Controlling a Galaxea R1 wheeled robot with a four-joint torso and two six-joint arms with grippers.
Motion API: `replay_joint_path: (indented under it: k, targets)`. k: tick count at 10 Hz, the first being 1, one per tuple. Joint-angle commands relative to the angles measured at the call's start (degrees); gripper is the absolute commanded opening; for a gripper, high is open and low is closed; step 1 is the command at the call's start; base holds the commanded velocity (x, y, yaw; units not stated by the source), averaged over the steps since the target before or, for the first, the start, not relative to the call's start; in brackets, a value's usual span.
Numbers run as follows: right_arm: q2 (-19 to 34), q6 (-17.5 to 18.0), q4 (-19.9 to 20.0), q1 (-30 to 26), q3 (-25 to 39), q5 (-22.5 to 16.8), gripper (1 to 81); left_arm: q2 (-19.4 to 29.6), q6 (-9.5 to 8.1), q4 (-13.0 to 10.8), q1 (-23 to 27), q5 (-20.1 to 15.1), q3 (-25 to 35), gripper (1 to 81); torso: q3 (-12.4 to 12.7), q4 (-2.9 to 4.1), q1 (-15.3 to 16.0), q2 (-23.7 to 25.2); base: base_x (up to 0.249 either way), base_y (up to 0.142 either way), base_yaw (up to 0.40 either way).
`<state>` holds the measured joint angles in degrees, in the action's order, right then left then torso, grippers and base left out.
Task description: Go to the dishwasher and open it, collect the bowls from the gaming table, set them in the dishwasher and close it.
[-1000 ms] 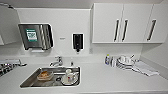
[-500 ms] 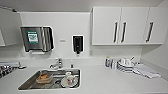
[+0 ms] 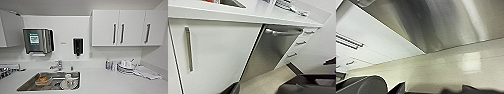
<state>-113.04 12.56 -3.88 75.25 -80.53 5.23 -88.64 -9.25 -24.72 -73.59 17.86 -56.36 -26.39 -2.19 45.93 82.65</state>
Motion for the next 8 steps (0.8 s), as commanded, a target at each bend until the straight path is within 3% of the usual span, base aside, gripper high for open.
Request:
replay_joint_path:
  k: [1, 2, 5, 7, 8]
  targets:
    - [3.2, 0.5, 0.5, -5.2, 2.0, -1.7, 81.1, 3.5, -0.68, -1.9, 5.1, 0.0, 3.8, 81.1, -5.4, 0.00, 3.6, 5.5, 0.000, 0.000, 0.000]
    - [3.2, 1.4, 0.4, -5.5, 2.0, -1.8, 81.1, 3.3, -0.77, -3.9, 5.1, 0.0, 4.5, 81.1, -6.0, 0.00, 4.5, 7.1, 0.000, 0.000, 0.000]
    - [3.5, 1.6, 0.4, -6.3, 3.2, -1.8, 81.1, 2.8, -0.77, -4.2, 5.2, -0.2, 4.6, 81.1, -11.4, 0.00, 8.1, 12.9, 0.000, 0.000, 0.000]
    - [3.9, 1.6, 0.4, -6.3, 3.5, -1.8, 81.1, 3.2, -0.77, -5.7, 5.1, 0.1, 5.5, 81.1, -15.3, 0.00, 10.8, 17.0, 0.000, 0.000, 0.000]
    - [4.2, 1.6, 0.4, -6.3, 3.7, -1.7, 81.1, 3.4, -0.77, -6.1, 5.2, 0.1, 6.2, 81.1, -15.5, 0.00, 12.1, 19.1, 0.000, 0.000, 0.000]
